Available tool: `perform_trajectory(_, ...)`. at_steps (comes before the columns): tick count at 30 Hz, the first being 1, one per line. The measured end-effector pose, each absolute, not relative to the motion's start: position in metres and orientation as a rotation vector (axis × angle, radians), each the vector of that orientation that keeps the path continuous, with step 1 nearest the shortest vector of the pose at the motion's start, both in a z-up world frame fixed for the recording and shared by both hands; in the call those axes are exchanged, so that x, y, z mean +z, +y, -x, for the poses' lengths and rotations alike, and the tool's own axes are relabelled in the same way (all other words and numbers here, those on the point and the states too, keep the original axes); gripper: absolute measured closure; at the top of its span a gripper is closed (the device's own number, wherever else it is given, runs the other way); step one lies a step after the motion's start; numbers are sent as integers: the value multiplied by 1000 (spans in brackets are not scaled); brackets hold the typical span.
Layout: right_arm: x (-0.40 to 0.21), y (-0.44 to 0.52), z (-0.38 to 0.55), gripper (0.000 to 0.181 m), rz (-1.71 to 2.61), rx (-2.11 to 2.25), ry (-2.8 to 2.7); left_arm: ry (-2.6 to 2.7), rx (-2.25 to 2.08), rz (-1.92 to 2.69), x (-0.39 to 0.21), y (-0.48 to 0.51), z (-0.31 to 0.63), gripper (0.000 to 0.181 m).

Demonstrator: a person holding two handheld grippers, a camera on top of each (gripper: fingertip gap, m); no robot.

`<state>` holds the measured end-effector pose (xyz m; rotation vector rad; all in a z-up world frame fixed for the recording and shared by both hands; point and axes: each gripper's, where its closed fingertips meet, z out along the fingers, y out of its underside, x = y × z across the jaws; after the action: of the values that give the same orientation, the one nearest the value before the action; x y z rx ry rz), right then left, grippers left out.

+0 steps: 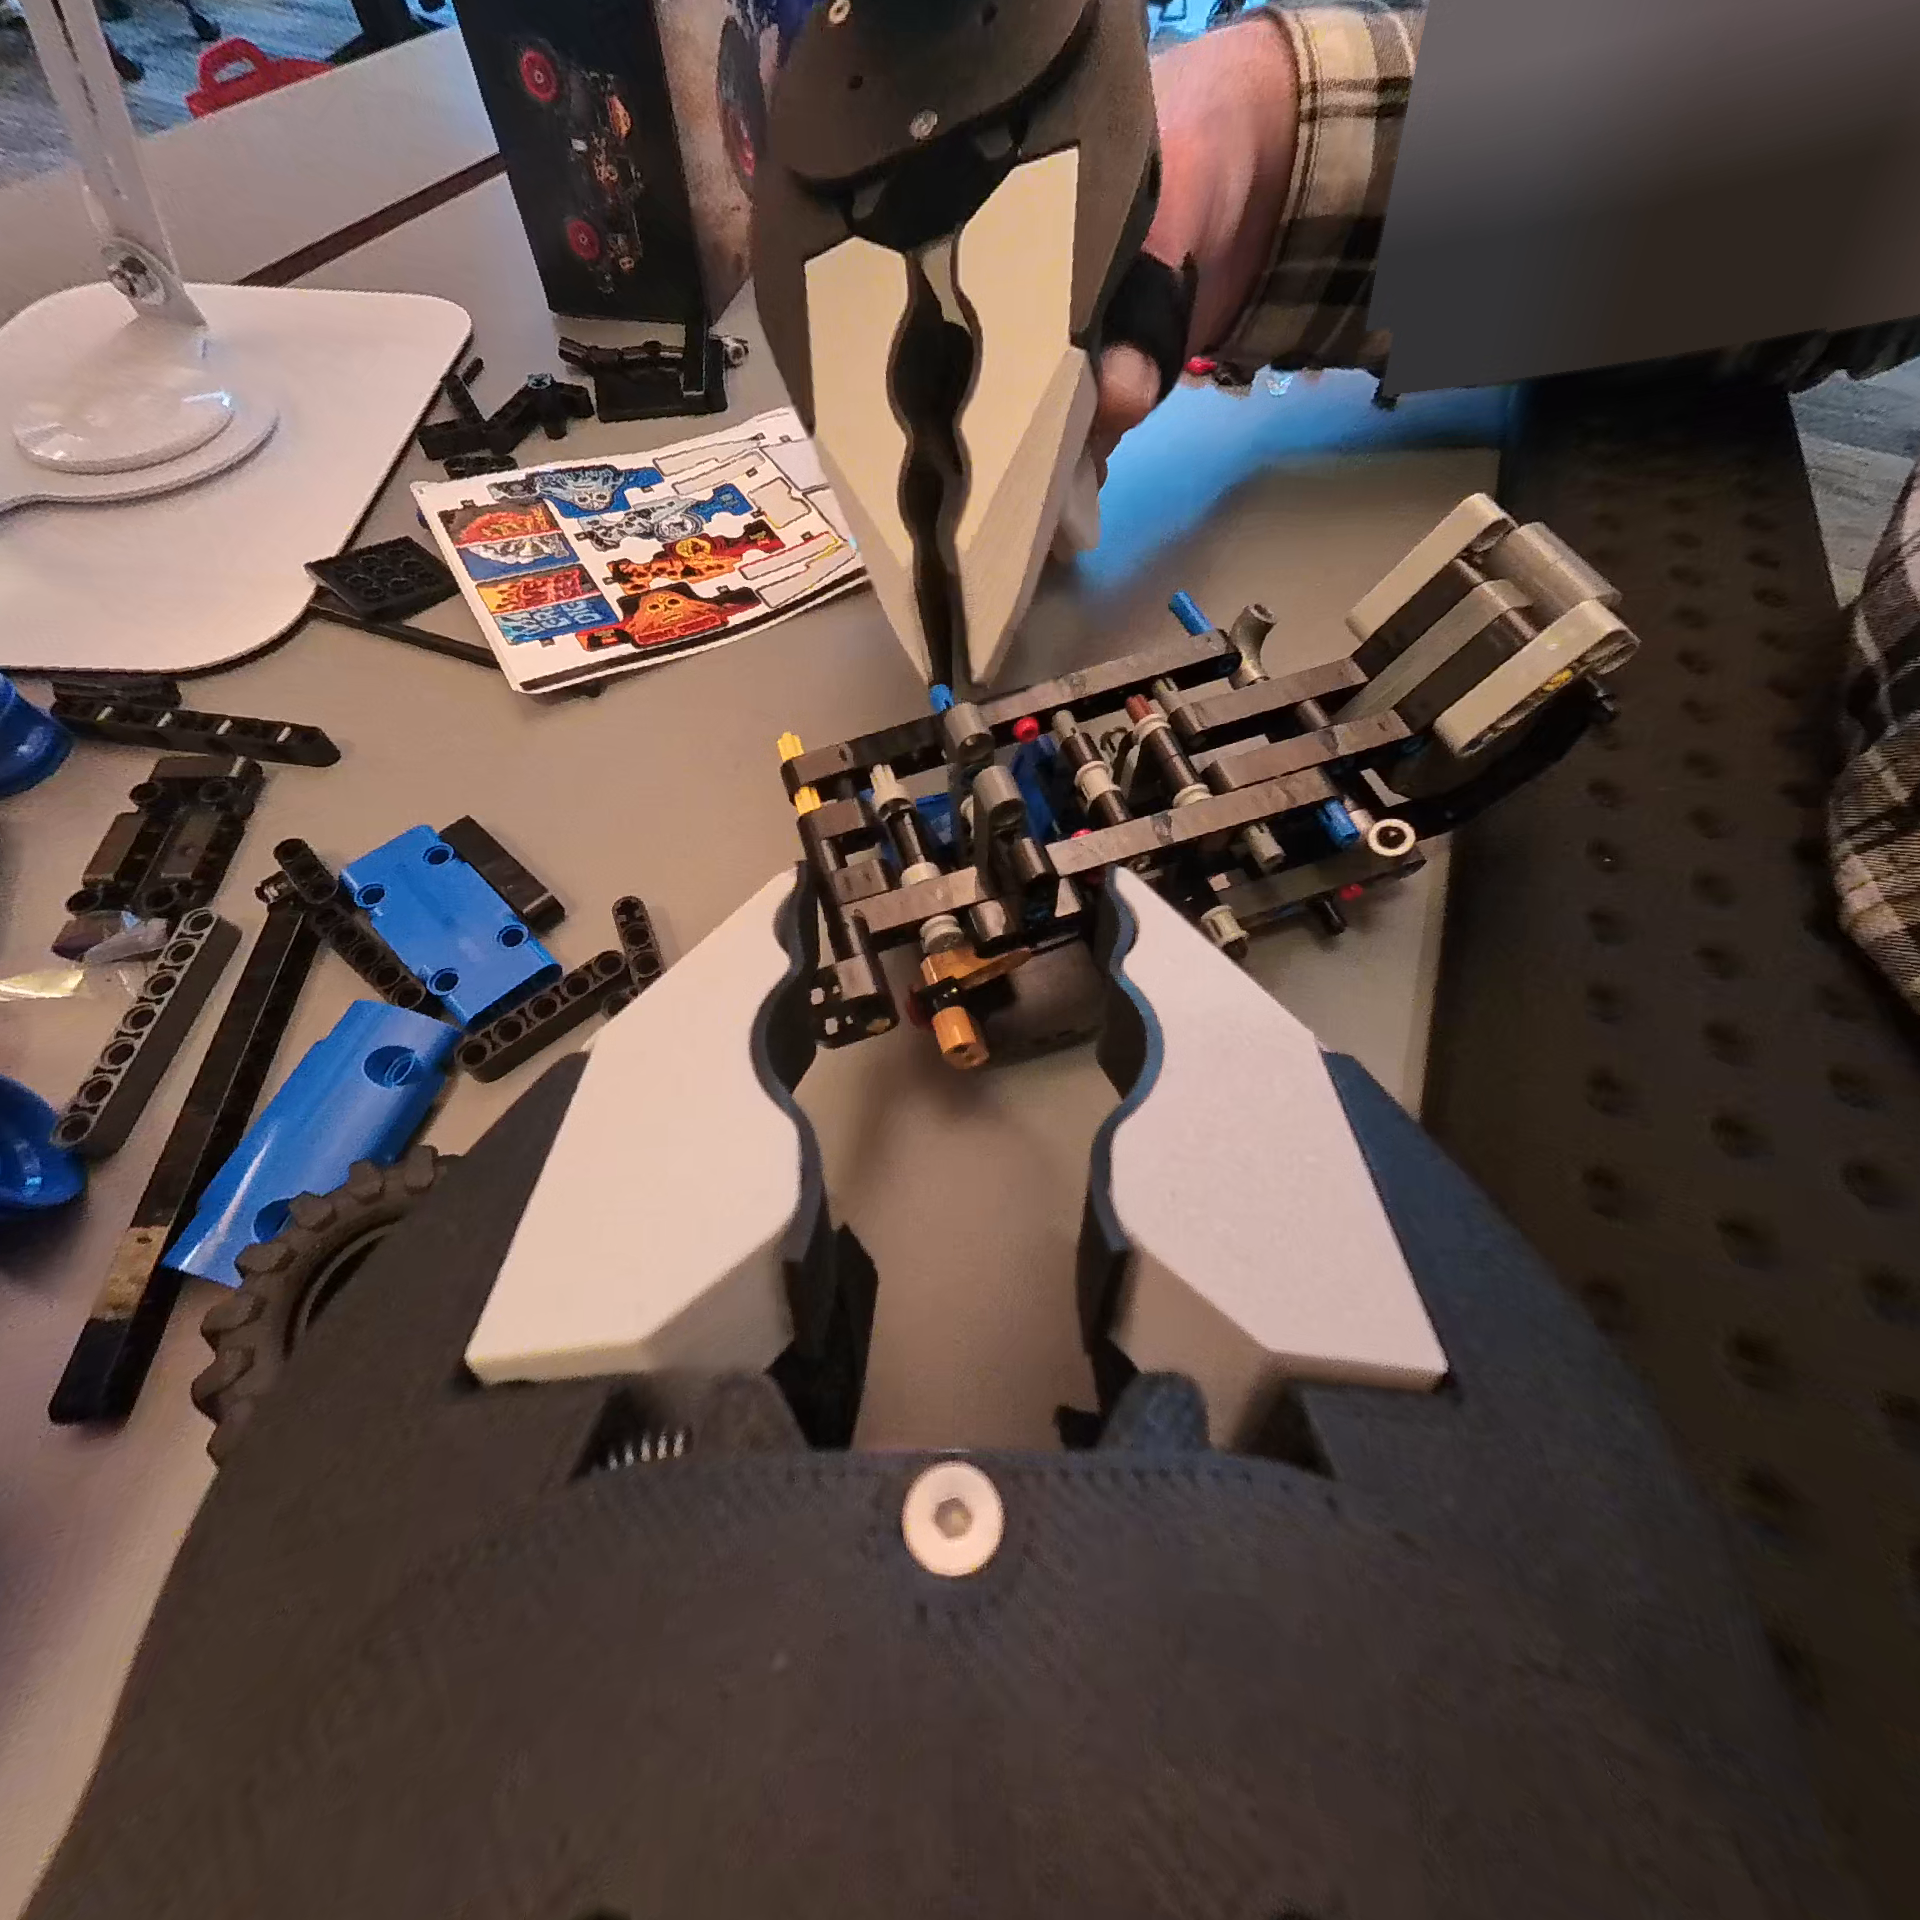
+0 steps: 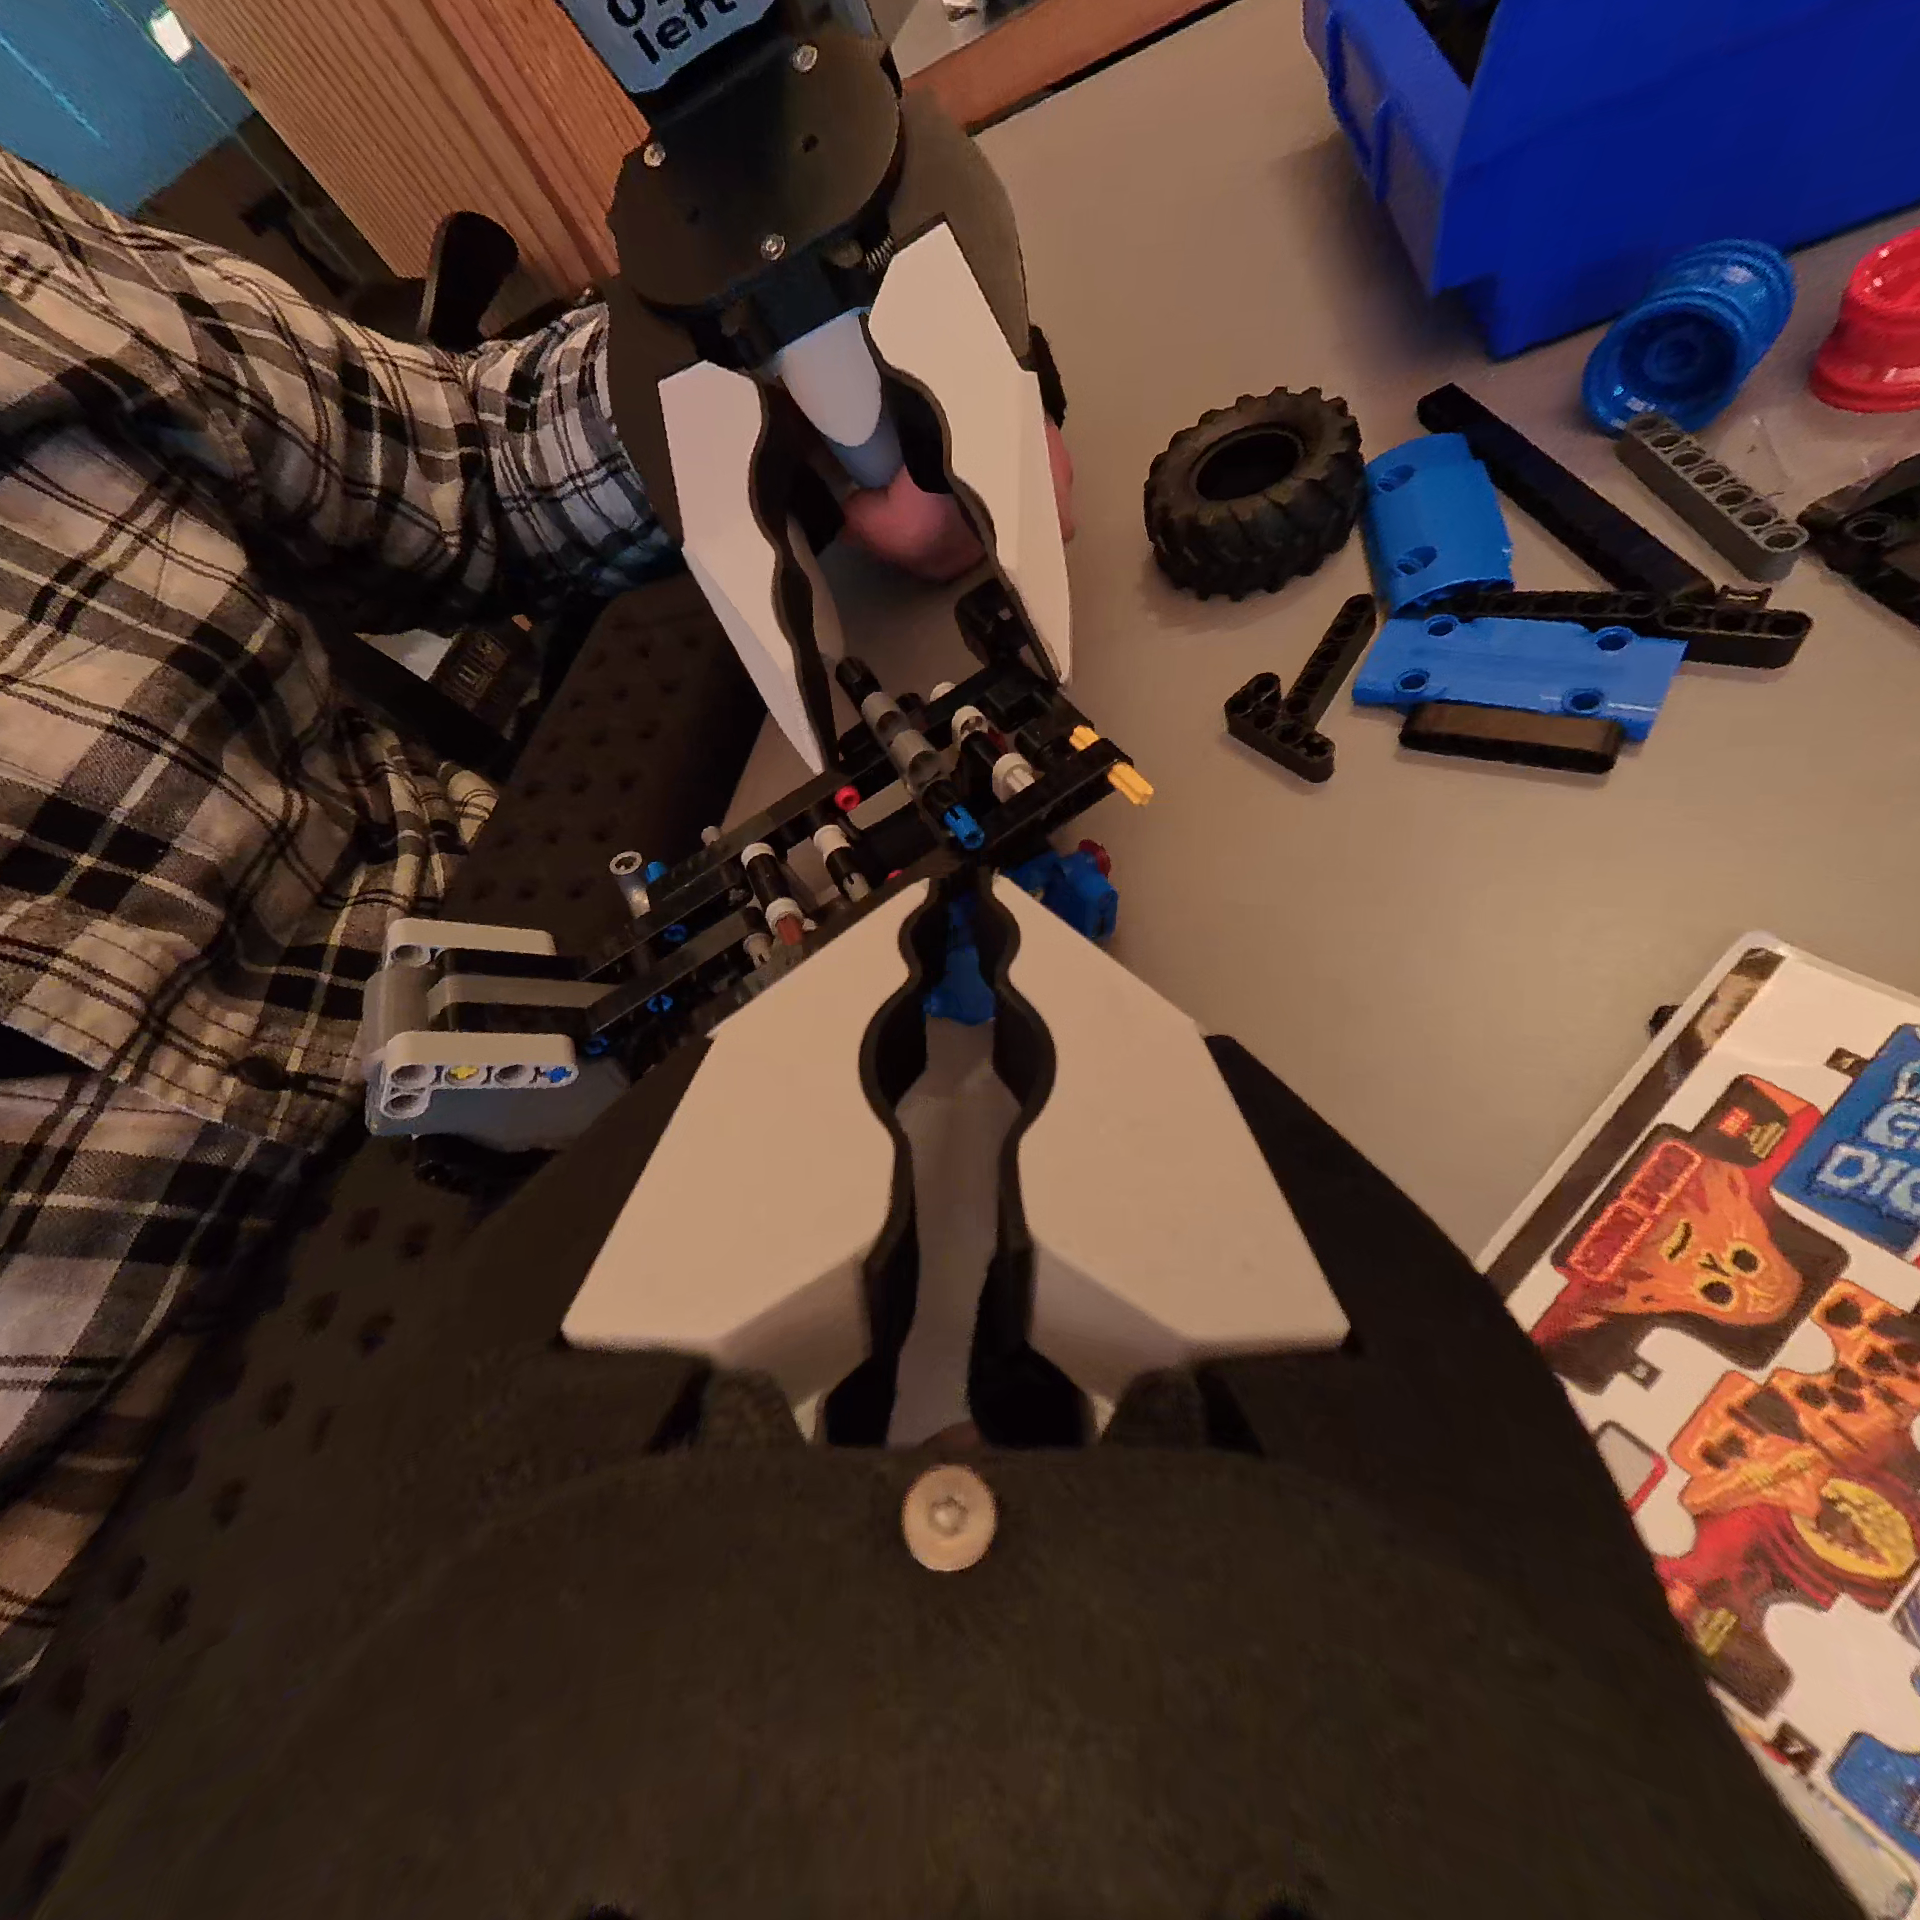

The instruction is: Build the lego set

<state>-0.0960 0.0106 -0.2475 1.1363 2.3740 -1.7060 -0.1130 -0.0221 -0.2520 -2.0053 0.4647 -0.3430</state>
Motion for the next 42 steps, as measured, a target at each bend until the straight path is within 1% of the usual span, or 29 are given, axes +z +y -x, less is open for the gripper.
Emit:
perform_trajectory(3, -248, 7, 92, 181, -1119, -1700, 2371, 470, -335, 2006, -252, -22, 112, 130)
perform_trajectory(22, -243, 6, 83, 181, -1104, -1664, 2417, 483, -294, 2002, -253, -22, 111, 131)
perform_trajectory(25, -244, 5, 79, 177, -1108, -1652, 2419, 489, -275, 1991, -252, -22, 111, 131)
perform_trajectory(27, -244, 3, 79, 180, -1103, -1658, 2407, 491, -260, 1994, -252, -23, 111, 131)
perform_trajectory(31, -245, 0, 79, 180, -1081, -1651, 2407, 493, -270, 1996, -253, -24, 111, 131)
perform_trajectory(34, -244, 8, 86, 174, -1130, -1661, 2396, 504, -268, 1996, -253, -23, 111, 131)
perform_trajectory(36, -246, 11, 91, 160, -1175, -1658, 2383, 508, -272, 1996, -253, -23, 111, 131)
perform_trajectory(39, -247, 2, 88, 170, -1137, -1646, 2366, 511, -273, 1995, -253, -22, 111, 132)
perform_trajectory(42, -247, 1, 89, 172, -1177, -1617, 2352, 506, -267, 1992, -253, -22, 111, 132)
